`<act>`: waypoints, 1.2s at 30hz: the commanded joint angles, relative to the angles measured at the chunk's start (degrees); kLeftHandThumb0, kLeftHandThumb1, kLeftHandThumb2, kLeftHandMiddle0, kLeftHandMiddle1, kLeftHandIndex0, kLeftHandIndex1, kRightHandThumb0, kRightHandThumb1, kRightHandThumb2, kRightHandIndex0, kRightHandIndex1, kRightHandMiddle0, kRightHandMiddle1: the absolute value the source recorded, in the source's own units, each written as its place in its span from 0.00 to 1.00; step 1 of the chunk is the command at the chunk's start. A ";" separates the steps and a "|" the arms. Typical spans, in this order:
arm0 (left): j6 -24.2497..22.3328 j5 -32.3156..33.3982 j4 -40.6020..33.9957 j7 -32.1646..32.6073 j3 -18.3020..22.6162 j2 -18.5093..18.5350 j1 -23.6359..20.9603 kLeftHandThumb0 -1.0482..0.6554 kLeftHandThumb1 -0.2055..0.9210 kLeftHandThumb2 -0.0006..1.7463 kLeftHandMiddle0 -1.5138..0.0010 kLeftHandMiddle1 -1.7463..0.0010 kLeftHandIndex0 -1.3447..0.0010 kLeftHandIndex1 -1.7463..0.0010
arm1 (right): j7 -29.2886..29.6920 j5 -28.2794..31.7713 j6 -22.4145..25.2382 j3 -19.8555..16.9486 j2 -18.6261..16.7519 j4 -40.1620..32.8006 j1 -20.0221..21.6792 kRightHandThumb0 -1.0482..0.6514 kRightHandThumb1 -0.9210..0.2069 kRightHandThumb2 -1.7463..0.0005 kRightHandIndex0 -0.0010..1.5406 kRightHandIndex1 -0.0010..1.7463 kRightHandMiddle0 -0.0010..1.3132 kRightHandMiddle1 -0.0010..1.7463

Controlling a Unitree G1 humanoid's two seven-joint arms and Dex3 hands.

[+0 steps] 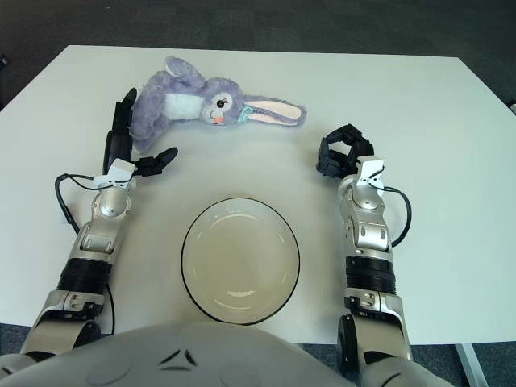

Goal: Put the doll into the plate.

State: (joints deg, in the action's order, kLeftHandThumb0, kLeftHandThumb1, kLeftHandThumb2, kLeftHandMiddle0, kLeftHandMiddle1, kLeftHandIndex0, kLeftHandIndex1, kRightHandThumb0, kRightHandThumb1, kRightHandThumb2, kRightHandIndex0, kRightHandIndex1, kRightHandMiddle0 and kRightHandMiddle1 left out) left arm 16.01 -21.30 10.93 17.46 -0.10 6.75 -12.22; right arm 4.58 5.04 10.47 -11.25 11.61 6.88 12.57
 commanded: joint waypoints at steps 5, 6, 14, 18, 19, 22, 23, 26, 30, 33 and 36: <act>1.89 -1.24 4.84 6.05 0.14 -1.04 -2.78 0.29 0.42 0.49 1.00 0.64 1.00 0.63 | -0.10 -0.81 3.34 0.45 -0.45 1.78 -2.15 0.35 0.47 0.30 0.76 1.00 0.42 1.00; 2.27 -1.38 5.51 6.90 0.15 -1.08 -3.16 0.30 0.42 0.49 1.00 0.64 1.00 0.63 | -0.16 -0.77 3.34 0.44 -0.45 1.77 -2.16 0.35 0.47 0.30 0.76 1.00 0.42 1.00; 5.52 -1.84 16.52 13.09 0.15 -0.82 -9.87 0.36 0.39 0.54 1.00 0.62 1.00 0.62 | -0.32 -0.81 3.37 0.50 -0.32 1.66 -2.27 0.35 0.47 0.30 0.76 1.00 0.42 1.00; 6.04 -2.03 22.76 15.13 0.13 -0.08 -13.67 0.36 0.38 0.55 1.00 0.64 1.00 0.63 | -0.21 -0.82 3.53 0.50 -0.34 1.67 -2.21 0.35 0.47 0.30 0.76 1.00 0.42 1.00; 5.89 -2.13 23.83 15.61 0.09 0.04 -14.38 0.36 0.38 0.55 1.00 0.65 1.00 0.63 | -0.18 -0.78 3.61 0.48 -0.36 1.68 -2.18 0.35 0.47 0.30 0.76 1.00 0.42 1.00; 5.61 -2.38 25.70 16.80 -0.13 0.27 -15.52 0.34 0.39 0.54 1.00 0.66 1.00 0.64 | -0.19 -0.66 3.68 0.41 -0.41 1.70 -2.14 0.35 0.48 0.29 0.76 1.00 0.43 1.00; 4.49 -3.08 26.10 17.80 -0.31 0.33 -15.89 0.33 0.39 0.54 1.00 0.67 1.00 0.64 | -0.23 -0.60 3.60 0.38 -0.42 1.74 -2.14 0.35 0.48 0.29 0.76 1.00 0.43 1.00; 2.18 -4.74 27.09 20.31 -0.74 0.56 -16.71 0.28 0.42 0.50 1.00 0.69 1.00 0.67 | -0.26 -0.54 3.38 0.37 -0.51 1.71 -2.23 0.34 0.49 0.28 0.76 1.00 0.44 1.00; 0.12 -6.78 28.24 23.84 -1.45 0.77 -17.60 0.25 0.44 0.48 1.00 0.70 1.00 0.70 | -0.27 -0.50 3.32 0.34 -0.54 1.71 -2.25 0.34 0.50 0.28 0.76 1.00 0.44 1.00; -0.50 -8.17 29.41 26.90 -2.07 1.05 -18.34 0.26 0.44 0.48 1.00 0.69 1.00 0.70 | -0.20 -0.56 3.30 0.35 -0.57 1.69 -2.26 0.34 0.49 0.28 0.76 1.00 0.44 1.00; -0.24 -8.55 30.31 28.63 -2.49 1.23 -18.81 0.27 0.44 0.48 1.00 0.67 1.00 0.69 | -0.17 -0.69 3.27 0.43 -0.52 1.69 -2.28 0.34 0.49 0.29 0.76 1.00 0.43 1.00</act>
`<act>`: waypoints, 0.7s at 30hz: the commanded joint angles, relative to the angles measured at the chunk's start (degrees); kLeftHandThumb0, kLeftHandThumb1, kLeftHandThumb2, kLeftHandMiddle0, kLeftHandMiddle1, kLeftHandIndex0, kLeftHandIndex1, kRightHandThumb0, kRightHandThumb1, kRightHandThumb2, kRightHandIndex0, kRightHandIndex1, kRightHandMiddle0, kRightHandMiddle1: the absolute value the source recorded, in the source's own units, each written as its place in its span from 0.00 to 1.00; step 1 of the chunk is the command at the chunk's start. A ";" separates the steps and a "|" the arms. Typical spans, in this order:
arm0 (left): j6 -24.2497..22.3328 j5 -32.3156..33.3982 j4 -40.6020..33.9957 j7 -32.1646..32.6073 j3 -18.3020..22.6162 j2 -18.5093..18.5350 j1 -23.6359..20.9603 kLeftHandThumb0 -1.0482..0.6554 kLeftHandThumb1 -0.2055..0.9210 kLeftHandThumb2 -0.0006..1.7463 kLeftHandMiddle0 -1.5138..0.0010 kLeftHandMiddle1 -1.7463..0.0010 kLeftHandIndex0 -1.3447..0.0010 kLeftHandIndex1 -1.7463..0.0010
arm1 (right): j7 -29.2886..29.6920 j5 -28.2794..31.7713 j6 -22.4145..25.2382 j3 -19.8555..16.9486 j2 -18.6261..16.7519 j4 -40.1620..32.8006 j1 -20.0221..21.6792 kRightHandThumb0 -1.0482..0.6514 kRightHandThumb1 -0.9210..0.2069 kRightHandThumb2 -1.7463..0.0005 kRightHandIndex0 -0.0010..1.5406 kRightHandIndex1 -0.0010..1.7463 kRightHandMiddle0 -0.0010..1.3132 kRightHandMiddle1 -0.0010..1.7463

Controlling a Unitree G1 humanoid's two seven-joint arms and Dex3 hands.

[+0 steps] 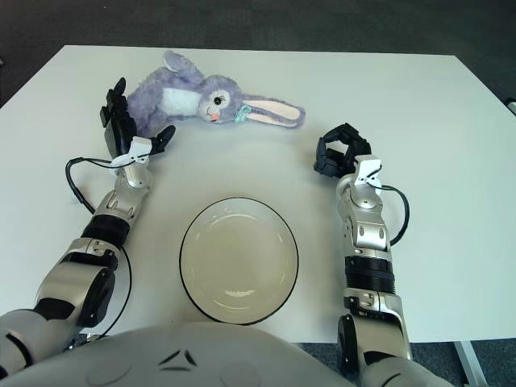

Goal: Put the doll into the plate.

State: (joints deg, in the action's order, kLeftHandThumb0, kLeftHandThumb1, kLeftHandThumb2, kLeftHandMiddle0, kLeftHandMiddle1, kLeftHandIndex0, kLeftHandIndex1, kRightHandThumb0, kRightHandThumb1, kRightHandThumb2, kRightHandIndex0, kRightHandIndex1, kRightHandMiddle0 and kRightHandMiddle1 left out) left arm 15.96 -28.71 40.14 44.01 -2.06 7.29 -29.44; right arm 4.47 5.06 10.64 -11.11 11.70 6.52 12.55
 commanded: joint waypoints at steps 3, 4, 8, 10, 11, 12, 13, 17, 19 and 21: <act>0.56 -0.77 1.71 2.76 -0.82 0.89 -1.78 0.28 0.43 0.48 1.00 0.66 1.00 0.67 | -0.10 -0.89 2.94 0.43 -0.48 2.12 -2.28 0.34 0.49 0.29 0.76 1.00 0.43 1.00; 0.75 -0.63 1.80 2.83 -0.91 0.94 -1.79 0.29 0.43 0.48 1.00 0.65 1.00 0.66 | -0.12 -0.92 2.90 0.46 -0.45 2.14 -2.28 0.34 0.49 0.29 0.76 1.00 0.43 1.00; 0.81 -0.18 1.94 2.96 -1.04 0.96 -1.86 0.31 0.42 0.49 1.00 0.64 1.00 0.65 | -0.23 -0.80 3.10 0.45 -0.41 2.13 -2.25 0.34 0.49 0.29 0.76 1.00 0.44 1.00; 0.63 -0.05 2.10 3.06 -1.04 0.84 -2.04 0.32 0.41 0.50 1.00 0.61 1.00 0.63 | -0.36 -0.65 3.20 0.34 -0.33 2.26 -2.13 0.34 0.49 0.28 0.76 1.00 0.44 1.00; 0.71 0.29 2.17 2.89 -0.92 0.71 -2.15 0.32 0.41 0.50 1.00 0.60 1.00 0.63 | -0.43 -0.59 3.20 0.31 -0.32 2.29 -2.10 0.34 0.49 0.28 0.76 1.00 0.44 1.00; 0.80 0.54 2.24 2.77 -0.85 0.63 -2.22 0.33 0.40 0.51 1.00 0.58 1.00 0.63 | -0.47 -0.57 3.19 0.29 -0.31 2.30 -2.09 0.34 0.49 0.28 0.77 1.00 0.44 1.00; 1.06 1.05 2.28 2.44 -0.67 0.50 -2.28 0.33 0.39 0.52 1.00 0.57 1.00 0.62 | -0.52 -0.55 3.18 0.28 -0.31 2.29 -2.10 0.34 0.49 0.28 0.77 1.00 0.44 1.00; 3.00 3.36 2.60 0.57 -0.13 0.27 -2.43 0.36 0.37 0.54 1.00 0.48 1.00 0.59 | -0.72 -0.51 3.07 0.28 -0.29 2.29 -2.13 0.34 0.50 0.28 0.77 1.00 0.44 1.00; 3.96 3.89 2.95 0.08 -0.21 0.48 -2.52 0.36 0.36 0.55 1.00 0.43 1.00 0.56 | -0.78 -0.50 2.99 0.28 -0.27 2.32 -2.14 0.34 0.50 0.28 0.77 1.00 0.44 1.00; 4.63 4.15 3.28 -0.19 -0.33 0.70 -2.61 0.35 0.36 0.55 1.00 0.37 1.00 0.53 | -0.82 -0.50 2.88 0.27 -0.28 2.35 -2.15 0.34 0.50 0.28 0.77 1.00 0.44 1.00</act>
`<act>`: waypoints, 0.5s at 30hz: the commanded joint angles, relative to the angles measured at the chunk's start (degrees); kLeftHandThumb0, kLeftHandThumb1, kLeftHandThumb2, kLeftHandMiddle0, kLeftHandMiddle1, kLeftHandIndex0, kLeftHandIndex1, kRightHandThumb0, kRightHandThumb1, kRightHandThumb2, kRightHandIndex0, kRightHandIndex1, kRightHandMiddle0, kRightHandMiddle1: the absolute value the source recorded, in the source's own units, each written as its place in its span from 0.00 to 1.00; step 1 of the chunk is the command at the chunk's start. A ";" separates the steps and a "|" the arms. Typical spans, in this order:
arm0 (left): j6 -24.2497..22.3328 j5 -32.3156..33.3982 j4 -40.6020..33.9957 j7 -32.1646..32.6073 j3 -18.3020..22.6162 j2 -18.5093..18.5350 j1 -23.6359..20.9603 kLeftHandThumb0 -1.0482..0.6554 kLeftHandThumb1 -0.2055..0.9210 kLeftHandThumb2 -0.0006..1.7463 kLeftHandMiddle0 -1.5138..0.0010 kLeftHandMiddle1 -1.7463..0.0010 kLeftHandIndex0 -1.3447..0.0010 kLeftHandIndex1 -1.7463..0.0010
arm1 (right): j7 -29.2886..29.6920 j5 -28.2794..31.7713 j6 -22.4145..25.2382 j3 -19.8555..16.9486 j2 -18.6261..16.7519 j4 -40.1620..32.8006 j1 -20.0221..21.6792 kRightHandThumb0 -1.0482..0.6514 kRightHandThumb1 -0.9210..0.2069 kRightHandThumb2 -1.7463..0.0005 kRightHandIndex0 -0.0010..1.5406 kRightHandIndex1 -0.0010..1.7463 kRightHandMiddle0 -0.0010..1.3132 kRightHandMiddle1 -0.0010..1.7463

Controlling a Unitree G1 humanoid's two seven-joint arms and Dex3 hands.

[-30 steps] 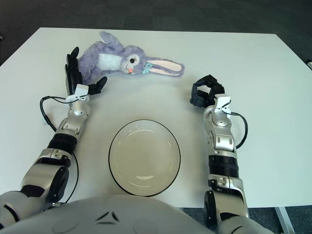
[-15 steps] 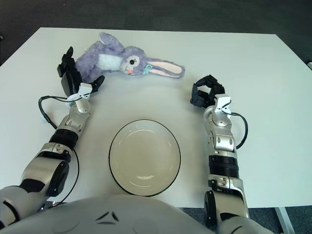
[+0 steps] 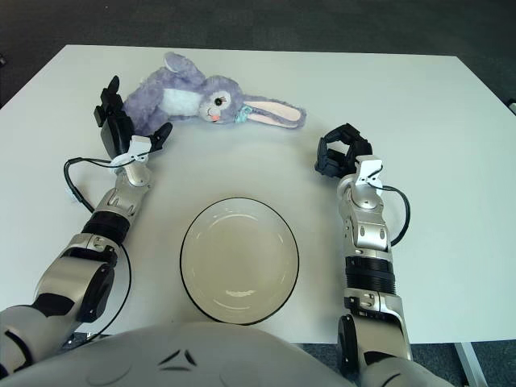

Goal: Put the doll into the plate.

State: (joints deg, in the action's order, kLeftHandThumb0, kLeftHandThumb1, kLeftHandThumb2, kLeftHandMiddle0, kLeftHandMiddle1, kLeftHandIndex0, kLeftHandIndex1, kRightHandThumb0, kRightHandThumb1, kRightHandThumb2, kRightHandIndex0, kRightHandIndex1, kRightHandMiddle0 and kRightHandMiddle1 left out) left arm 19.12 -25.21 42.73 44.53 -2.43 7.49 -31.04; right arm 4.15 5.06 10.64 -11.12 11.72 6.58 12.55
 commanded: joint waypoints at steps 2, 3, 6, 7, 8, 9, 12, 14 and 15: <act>1.92 0.81 0.99 -0.82 0.01 0.61 -1.12 0.35 0.36 0.55 1.00 0.33 1.00 0.50 | -0.54 -0.54 2.69 0.27 -0.32 2.33 -2.17 0.34 0.50 0.28 0.77 1.00 0.44 1.00; 2.06 0.84 1.10 -0.84 0.03 0.63 -1.16 0.35 0.37 0.55 1.00 0.32 1.00 0.50 | -0.54 -0.55 2.64 0.27 -0.33 2.34 -2.17 0.34 0.50 0.28 0.77 1.00 0.44 1.00; 1.62 1.04 1.53 -0.40 0.28 0.32 -1.57 0.35 0.37 0.56 1.00 0.28 1.00 0.44 | -0.48 -0.86 2.50 0.44 -0.24 2.39 -2.21 0.34 0.50 0.28 0.77 1.00 0.44 1.00; 1.20 1.03 1.71 -0.21 0.31 0.18 -1.79 0.35 0.37 0.56 1.00 0.27 1.00 0.42 | -0.47 -0.92 2.57 0.49 -0.21 2.39 -2.21 0.34 0.50 0.28 0.77 1.00 0.44 1.00; 0.93 1.01 1.84 -0.09 0.31 0.11 -1.93 0.34 0.37 0.56 0.99 0.26 1.00 0.39 | -0.47 -0.94 2.64 0.51 -0.20 2.39 -2.21 0.34 0.50 0.28 0.77 1.00 0.44 1.00; 0.55 0.96 2.02 -0.05 0.27 0.07 -2.11 0.33 0.37 0.56 0.99 0.26 1.00 0.39 | -0.47 -0.92 2.75 0.52 -0.19 2.38 -2.20 0.34 0.50 0.28 0.77 1.00 0.44 1.00; -0.05 0.86 2.34 -0.09 0.16 0.06 -2.40 0.31 0.37 0.56 0.99 0.25 1.00 0.34 | -0.48 -0.86 2.92 0.51 -0.17 2.38 -2.18 0.34 0.50 0.28 0.77 1.00 0.44 1.00; -0.44 0.85 2.40 -0.29 0.08 0.11 -2.57 0.31 0.37 0.56 0.99 0.25 1.00 0.32 | -0.51 -0.81 3.08 0.49 -0.17 2.22 -2.17 0.34 0.50 0.28 0.77 1.00 0.44 1.00; -0.80 0.81 2.67 -0.65 -0.04 0.21 -2.76 0.31 0.37 0.56 0.98 0.25 1.00 0.32 | -0.56 -0.75 3.08 0.47 -0.18 2.20 -2.18 0.34 0.50 0.28 0.77 1.00 0.44 1.00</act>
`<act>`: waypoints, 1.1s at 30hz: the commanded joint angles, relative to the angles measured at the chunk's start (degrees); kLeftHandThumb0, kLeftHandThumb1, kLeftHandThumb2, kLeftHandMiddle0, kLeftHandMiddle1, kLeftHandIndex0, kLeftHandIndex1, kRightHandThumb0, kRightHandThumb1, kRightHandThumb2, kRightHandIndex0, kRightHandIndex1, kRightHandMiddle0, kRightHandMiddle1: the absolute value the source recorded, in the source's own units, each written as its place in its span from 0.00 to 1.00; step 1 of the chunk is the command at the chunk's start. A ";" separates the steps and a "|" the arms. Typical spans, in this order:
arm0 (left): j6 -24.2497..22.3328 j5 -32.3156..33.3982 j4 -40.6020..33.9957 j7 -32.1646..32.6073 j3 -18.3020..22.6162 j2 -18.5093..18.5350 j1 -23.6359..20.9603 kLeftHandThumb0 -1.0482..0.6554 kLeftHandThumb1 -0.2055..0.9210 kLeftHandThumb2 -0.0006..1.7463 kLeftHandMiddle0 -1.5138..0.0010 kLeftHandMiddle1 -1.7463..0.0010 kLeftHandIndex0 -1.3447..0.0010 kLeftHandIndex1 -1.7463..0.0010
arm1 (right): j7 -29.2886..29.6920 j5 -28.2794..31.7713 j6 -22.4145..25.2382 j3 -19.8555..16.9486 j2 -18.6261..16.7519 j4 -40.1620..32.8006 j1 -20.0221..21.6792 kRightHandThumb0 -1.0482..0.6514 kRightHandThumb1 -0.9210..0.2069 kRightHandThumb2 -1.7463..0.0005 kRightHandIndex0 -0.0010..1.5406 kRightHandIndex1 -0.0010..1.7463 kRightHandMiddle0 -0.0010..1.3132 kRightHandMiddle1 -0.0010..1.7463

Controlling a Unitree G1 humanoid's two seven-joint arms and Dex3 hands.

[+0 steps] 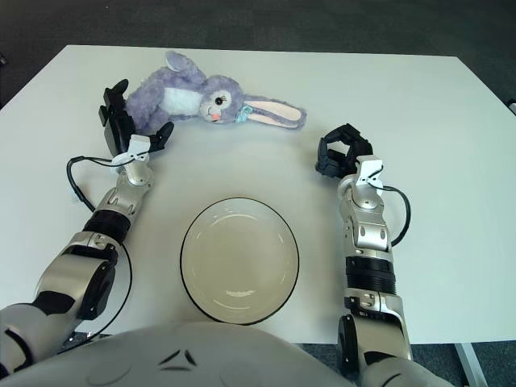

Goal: Put the doll into the plate.

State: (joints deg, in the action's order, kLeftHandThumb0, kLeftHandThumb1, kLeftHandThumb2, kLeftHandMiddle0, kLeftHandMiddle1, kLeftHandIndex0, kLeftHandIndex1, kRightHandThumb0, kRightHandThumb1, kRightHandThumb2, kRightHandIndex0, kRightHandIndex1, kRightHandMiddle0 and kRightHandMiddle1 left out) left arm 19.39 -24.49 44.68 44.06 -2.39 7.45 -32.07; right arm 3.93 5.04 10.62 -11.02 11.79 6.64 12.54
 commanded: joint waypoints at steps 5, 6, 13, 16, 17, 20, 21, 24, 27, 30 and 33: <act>-2.00 -0.06 1.77 -1.44 -0.55 0.72 -2.40 0.31 0.36 0.56 0.96 0.27 1.00 0.29 | -0.38 -0.65 3.19 0.32 -0.32 2.08 -2.16 0.35 0.48 0.29 0.77 1.00 0.43 1.00; -2.10 -0.07 2.07 -1.72 -0.64 0.84 -2.59 0.32 0.36 0.56 0.96 0.27 1.00 0.28 | -0.35 -0.67 3.40 0.32 -0.30 1.98 -2.13 0.35 0.48 0.30 0.77 1.00 0.43 1.00; -0.48 0.34 4.19 -3.46 -0.94 1.47 -3.46 0.34 0.35 0.58 0.91 0.27 1.00 0.21 | -0.07 -0.82 4.21 0.41 -0.35 1.58 -2.07 0.35 0.46 0.31 0.76 1.00 0.41 1.00; 1.49 1.28 5.24 -4.92 -0.76 1.66 -3.76 0.38 0.33 0.62 0.88 0.23 1.00 0.14 | 0.13 -0.96 4.55 0.44 -0.36 1.49 -2.03 0.35 0.45 0.32 0.76 1.00 0.41 1.00; 1.90 1.48 5.45 -5.18 -0.73 1.70 -3.81 0.41 0.32 0.63 0.86 0.21 0.99 0.10 | 0.16 -0.99 4.61 0.45 -0.36 1.45 -2.03 0.35 0.45 0.32 0.76 1.00 0.41 1.00; 3.23 2.09 5.87 -6.05 -0.69 1.83 -3.88 0.67 0.50 0.56 0.70 0.17 0.90 0.04 | 0.27 -1.12 4.75 0.56 -0.37 1.29 -2.10 0.35 0.45 0.32 0.76 1.00 0.41 1.00; 3.44 2.19 6.00 -6.20 -0.72 1.88 -3.92 0.74 0.54 0.55 0.65 0.17 0.87 0.03 | 0.29 -1.17 4.76 0.61 -0.36 1.24 -2.13 0.35 0.45 0.32 0.76 1.00 0.41 1.00; 3.49 2.24 6.27 -6.29 -0.75 1.92 -4.06 0.83 0.55 0.56 0.59 0.15 0.81 0.01 | 0.34 -1.26 4.76 0.73 -0.31 1.18 -2.18 0.35 0.44 0.32 0.76 1.00 0.40 1.00; 2.52 2.25 6.14 -6.45 -0.74 1.84 -4.16 0.81 0.52 0.61 0.55 0.16 0.76 0.00 | 0.37 -1.47 4.75 0.93 -0.20 1.13 -2.25 0.35 0.44 0.32 0.76 1.00 0.40 1.00; 1.68 2.12 5.91 -6.37 -0.83 1.83 -4.18 0.68 0.47 0.68 0.52 0.18 0.69 0.00 | 0.25 -1.58 4.74 1.06 -0.06 1.17 -2.28 0.35 0.44 0.32 0.76 1.00 0.40 1.00; 1.05 1.78 5.46 -6.08 -0.99 1.94 -4.04 0.64 0.44 0.71 0.51 0.17 0.67 0.00 | -0.01 -1.48 4.68 1.10 -0.01 1.08 -2.37 0.35 0.44 0.32 0.76 1.00 0.40 1.00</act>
State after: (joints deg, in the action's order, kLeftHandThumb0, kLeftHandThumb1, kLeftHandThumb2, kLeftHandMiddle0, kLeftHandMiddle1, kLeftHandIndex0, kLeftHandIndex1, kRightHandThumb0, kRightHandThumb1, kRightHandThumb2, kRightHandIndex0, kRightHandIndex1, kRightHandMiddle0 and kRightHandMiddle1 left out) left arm 21.46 -22.37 50.44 38.27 -2.89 9.06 -35.48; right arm 4.34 4.69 11.93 -10.65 11.94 5.89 12.56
